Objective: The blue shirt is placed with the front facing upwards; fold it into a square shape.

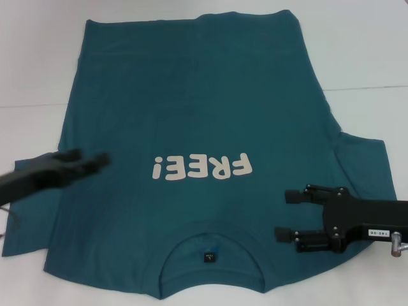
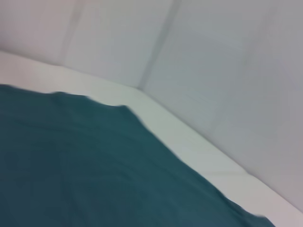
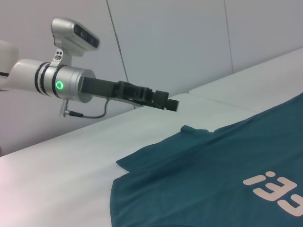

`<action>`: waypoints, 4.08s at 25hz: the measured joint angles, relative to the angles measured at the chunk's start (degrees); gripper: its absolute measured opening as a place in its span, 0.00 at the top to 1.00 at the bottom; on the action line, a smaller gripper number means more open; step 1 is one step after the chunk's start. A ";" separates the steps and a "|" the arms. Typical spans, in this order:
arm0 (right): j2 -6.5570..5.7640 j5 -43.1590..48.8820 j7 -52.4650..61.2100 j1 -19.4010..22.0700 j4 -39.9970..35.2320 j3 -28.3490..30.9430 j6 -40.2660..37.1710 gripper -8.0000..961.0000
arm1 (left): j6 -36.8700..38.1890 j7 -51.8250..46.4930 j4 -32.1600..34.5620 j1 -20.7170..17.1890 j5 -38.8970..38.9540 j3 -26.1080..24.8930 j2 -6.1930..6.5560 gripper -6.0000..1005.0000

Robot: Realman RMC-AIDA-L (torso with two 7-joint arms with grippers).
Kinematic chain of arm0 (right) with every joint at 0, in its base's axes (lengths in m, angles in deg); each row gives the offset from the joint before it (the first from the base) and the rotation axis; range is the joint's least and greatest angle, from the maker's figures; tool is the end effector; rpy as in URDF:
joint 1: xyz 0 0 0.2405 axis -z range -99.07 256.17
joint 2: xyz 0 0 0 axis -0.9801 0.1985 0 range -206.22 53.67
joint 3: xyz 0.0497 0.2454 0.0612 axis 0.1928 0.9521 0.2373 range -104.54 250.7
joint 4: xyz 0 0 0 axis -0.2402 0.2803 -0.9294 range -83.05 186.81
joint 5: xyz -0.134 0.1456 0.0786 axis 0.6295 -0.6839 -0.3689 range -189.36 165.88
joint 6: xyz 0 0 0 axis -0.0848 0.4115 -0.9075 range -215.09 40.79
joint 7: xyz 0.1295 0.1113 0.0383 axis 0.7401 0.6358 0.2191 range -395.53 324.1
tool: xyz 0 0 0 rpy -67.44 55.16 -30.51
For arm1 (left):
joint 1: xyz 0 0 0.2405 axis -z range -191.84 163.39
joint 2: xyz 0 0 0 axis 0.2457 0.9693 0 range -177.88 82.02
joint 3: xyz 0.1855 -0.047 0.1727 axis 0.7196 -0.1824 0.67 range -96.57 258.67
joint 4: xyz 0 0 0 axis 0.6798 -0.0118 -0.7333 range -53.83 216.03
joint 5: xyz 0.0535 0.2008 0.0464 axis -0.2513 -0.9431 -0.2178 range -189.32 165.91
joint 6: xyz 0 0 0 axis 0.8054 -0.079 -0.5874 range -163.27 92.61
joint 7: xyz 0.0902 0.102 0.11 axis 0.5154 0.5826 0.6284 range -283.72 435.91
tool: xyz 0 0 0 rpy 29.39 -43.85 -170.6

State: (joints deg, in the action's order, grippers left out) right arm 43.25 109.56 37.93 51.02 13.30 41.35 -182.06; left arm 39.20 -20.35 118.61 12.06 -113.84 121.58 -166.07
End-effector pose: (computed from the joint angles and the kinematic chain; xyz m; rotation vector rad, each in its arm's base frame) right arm 0.2759 0.3178 -0.0198 -2.7351 0.5888 0.6859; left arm -0.2873 0.3759 0.0043 -2.2628 -1.1084 -0.8370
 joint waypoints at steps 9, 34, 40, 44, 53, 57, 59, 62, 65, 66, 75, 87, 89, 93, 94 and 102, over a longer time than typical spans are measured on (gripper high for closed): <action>0.00 0.11 0.04 -0.37 -0.12 0.01 0.03 0.04 | -6.19 -24.97 3.01 -1.13 -12.11 -5.52 3.77 0.07; -0.08 0.17 -0.09 -0.38 -0.49 -0.24 0.61 0.04 | -7.69 -31.96 6.27 -0.88 -26.95 -5.28 3.94 0.07; -0.08 0.17 -0.09 -0.33 -0.44 -0.28 0.61 0.04 | -8.59 -31.83 5.99 -0.88 -27.01 -4.25 3.55 0.07; -0.08 0.18 -0.09 -0.33 -0.37 -0.28 0.60 0.04 | -9.39 -31.81 5.40 -0.86 -27.07 -2.74 3.35 0.07; -0.08 0.59 -0.09 -0.20 -0.18 -0.26 0.76 0.04 | -10.23 -31.78 4.05 -0.16 -26.89 -0.65 3.28 0.10; -0.08 0.61 -0.09 -0.14 -0.18 -0.26 0.78 0.04 | -9.83 -31.78 4.20 -0.16 -26.63 -0.72 3.13 0.12; -0.08 0.61 -0.09 -0.05 -0.18 -0.26 0.79 0.04 | -9.74 -31.78 4.30 -0.17 -26.60 -0.80 3.08 0.12; -0.08 0.61 -0.09 0.02 -0.22 -0.26 0.79 0.04 | -9.57 -31.79 4.33 -0.18 -26.55 -0.92 3.07 0.13; -0.08 0.61 -0.08 0.03 -0.24 -0.25 0.79 0.04 | -9.25 -31.88 5.15 -0.18 -26.49 -0.93 3.06 0.14; -0.08 0.61 -0.08 0.03 -0.25 -0.26 0.78 0.04 | -9.08 -32.07 5.93 -0.37 -26.47 -0.99 3.00 0.15; -0.08 0.60 0.19 0.01 -0.40 -0.26 0.78 0.04 | -9.40 -33.14 11.63 -2.81 -26.85 -1.52 2.36 0.21; -0.08 0.60 0.35 -0.45 -0.55 -0.26 0.78 0.04 | -12.23 -32.83 8.33 -2.30 -27.04 -0.87 2.43 0.20; -0.11 0.60 0.36 -0.48 -0.57 -0.25 0.78 0.04 | -12.45 -32.75 8.12 -2.23 -27.05 -0.69 2.45 0.20; -0.16 0.60 0.36 -0.56 -0.63 -0.26 0.78 0.04 | -13.30 -32.73 7.17 -1.77 -27.33 0.00 2.38 0.20; -0.17 0.60 0.36 -0.58 -0.63 -0.26 0.78 0.04 | -13.37 -32.74 6.73 -1.46 -27.78 0.09 2.38 0.20; -0.18 0.61 0.36 -0.60 -0.59 -0.26 0.78 0.04 | -13.22 -32.94 5.68 0.24 -29.56 -0.16 2.04 0.20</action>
State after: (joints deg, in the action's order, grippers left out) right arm 43.07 110.17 38.29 50.43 12.71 41.09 -181.28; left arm 25.99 -53.29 124.28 12.30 -143.40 121.42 -164.03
